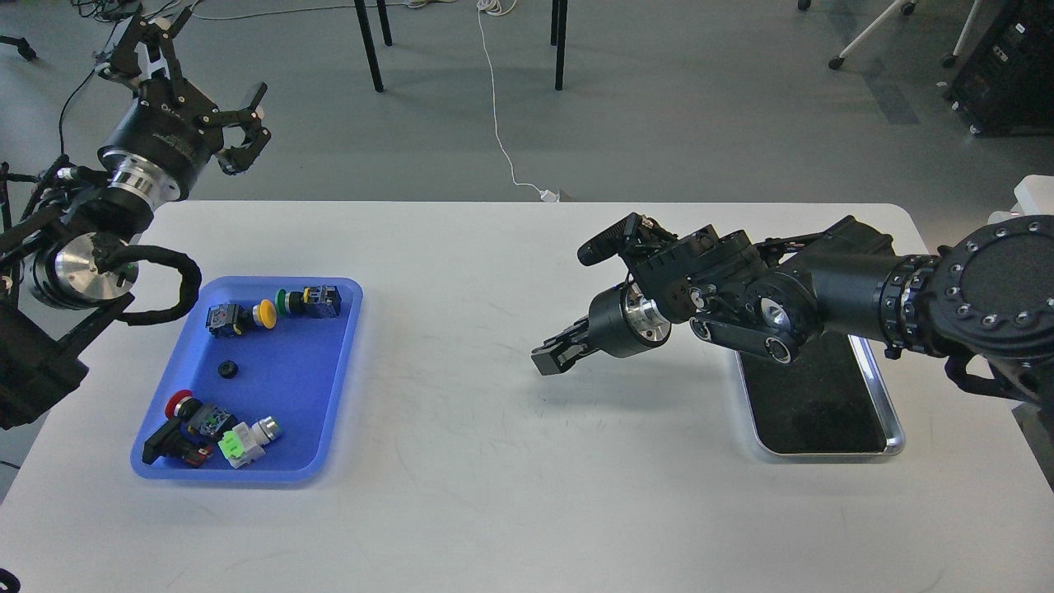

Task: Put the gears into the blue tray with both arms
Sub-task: 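Carry the black ring to the table center and release it, then lift the right gripper away from the table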

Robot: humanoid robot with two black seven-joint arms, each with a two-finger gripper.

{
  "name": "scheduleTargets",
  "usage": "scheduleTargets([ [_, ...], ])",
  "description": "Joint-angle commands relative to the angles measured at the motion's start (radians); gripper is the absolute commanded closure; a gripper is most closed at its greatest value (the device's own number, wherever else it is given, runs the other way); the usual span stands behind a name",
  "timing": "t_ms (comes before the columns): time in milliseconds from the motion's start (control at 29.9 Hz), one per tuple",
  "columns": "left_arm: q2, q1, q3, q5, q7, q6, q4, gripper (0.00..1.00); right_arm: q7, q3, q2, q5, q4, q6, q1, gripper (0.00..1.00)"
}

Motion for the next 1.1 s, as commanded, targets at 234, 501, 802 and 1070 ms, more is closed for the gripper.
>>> scheduleTargets([
  [234,0.024,0.002,-0.001,0.0,0.0,-0.016,-0.002,0.02,0.0,-0.03,0.002,0.002,-0.064,0.005,-0.056,0.79],
  [501,0.021,0.006,0.0,0.0,-0.002,-0.014,-0.002,0.02,0.003,-0.025,0.002,0.041,-0.064,-0.003,-0.068,0.58],
  [802,0.037,0.006,0.006,0.003,0.0,-0.013,-0.012,0.02,0.009,0.039,0.002,0.058,-0.058,-0.006,-0.056,0.29],
  [1070,0.066,-0.009,0.005,0.029,0.001,-0.04,-0.054,0.02,0.008,0.401,-0.214,0.088,0.003,-0.005,-0.059,0.08],
])
